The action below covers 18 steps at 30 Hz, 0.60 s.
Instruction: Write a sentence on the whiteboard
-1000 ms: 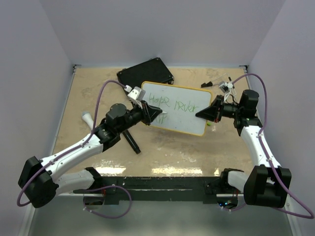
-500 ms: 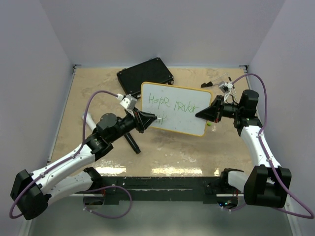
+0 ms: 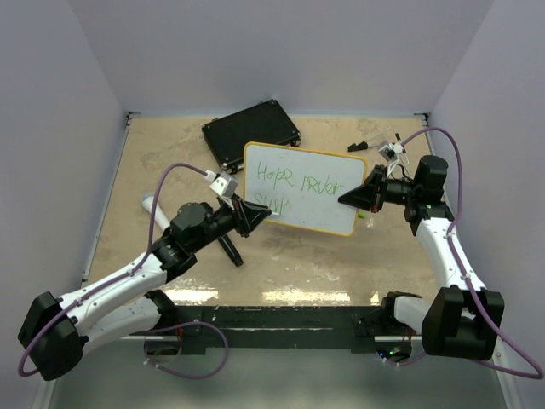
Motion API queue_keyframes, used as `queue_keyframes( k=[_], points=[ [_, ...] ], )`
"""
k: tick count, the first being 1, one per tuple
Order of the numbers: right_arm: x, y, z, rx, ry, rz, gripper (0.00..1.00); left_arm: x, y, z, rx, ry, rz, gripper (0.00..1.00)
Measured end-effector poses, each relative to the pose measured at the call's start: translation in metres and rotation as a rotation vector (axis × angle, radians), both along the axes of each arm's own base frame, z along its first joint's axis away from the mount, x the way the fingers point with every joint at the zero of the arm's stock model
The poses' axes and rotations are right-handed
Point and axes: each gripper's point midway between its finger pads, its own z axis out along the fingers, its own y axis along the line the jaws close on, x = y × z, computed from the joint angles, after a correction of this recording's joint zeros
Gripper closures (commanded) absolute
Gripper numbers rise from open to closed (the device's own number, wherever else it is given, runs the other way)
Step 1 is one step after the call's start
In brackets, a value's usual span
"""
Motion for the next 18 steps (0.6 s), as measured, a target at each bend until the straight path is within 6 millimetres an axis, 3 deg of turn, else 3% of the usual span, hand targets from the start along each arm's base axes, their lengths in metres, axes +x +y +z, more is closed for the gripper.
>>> queue_keyframes(
  k=[18],
  points=[
    [0.0,0.0,0.0,0.0,0.0,0.0,1.0,0.0005,-0.0035,0.0045,-0.027,-0.029,0.014,1.0]
  ],
)
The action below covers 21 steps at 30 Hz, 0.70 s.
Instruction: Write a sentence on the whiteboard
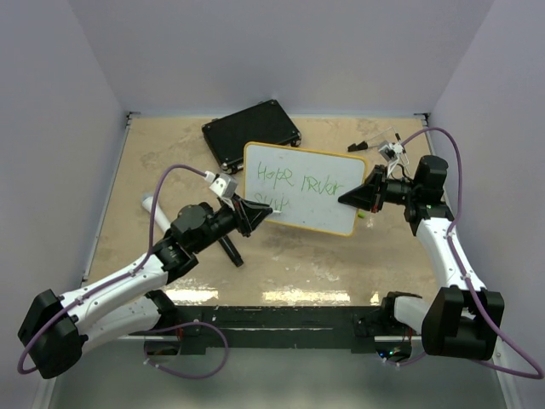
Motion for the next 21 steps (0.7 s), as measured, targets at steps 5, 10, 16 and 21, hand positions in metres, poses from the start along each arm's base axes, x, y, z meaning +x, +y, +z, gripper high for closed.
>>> queue_keyframes(
  k=[5,10,16,21],
  points=[
    [0.0,0.0,0.0,0.0,0.0,0.0,1.0,0.002,-0.001,-0.002,0.012,0.023,0.02,1.0],
    [0.0,0.0,0.0,0.0,0.0,0.0,1.0,0.006,-0.006,0.011,0.022,0.029,0.039,1.0],
    [0.0,0.0,0.0,0.0,0.0,0.0,1.0,0.01,-0.01,0.01,0.045,0.046,0.059,1.0],
    [0.0,0.0,0.0,0.0,0.0,0.0,1.0,0.014,-0.012,-0.009,0.098,0.079,0.066,1.0]
  ],
)
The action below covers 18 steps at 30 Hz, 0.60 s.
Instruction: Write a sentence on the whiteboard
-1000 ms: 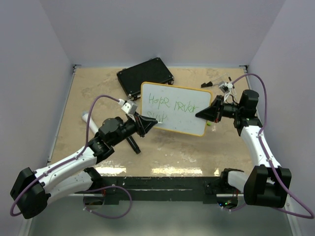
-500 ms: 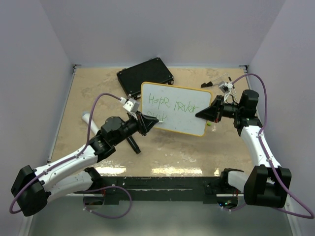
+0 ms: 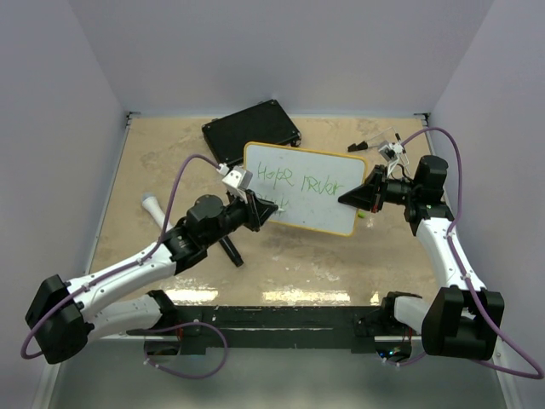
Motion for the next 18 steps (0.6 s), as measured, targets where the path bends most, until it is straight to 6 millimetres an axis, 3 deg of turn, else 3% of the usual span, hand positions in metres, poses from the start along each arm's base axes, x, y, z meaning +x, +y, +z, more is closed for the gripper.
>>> queue_keyframes(
  k=[18],
  points=[
    [0.0,0.0,0.0,-0.001,-0.001,-0.002,1.0,0.012,-0.014,0.003,0.035,-0.006,-0.007,1.0]
  ],
)
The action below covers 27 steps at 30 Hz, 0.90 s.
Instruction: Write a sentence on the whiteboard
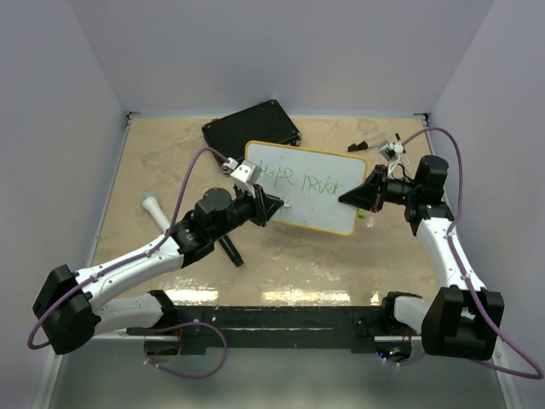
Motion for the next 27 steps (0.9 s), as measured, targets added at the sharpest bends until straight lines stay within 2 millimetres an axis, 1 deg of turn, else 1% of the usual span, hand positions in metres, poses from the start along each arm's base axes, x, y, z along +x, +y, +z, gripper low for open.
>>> queue_keyframes(
  k=[11,27],
  points=[
    [0.0,0.0,0.0,-0.001,0.0,-0.002,1.0,0.005,-0.009,0.012,-0.009,-0.017,-0.009,1.0],
    [0.001,0.0,-0.001,-0.003,0.0,-0.007,1.0,0.009,-0.002,0.01,0.019,-0.025,0.027,1.0]
  ],
)
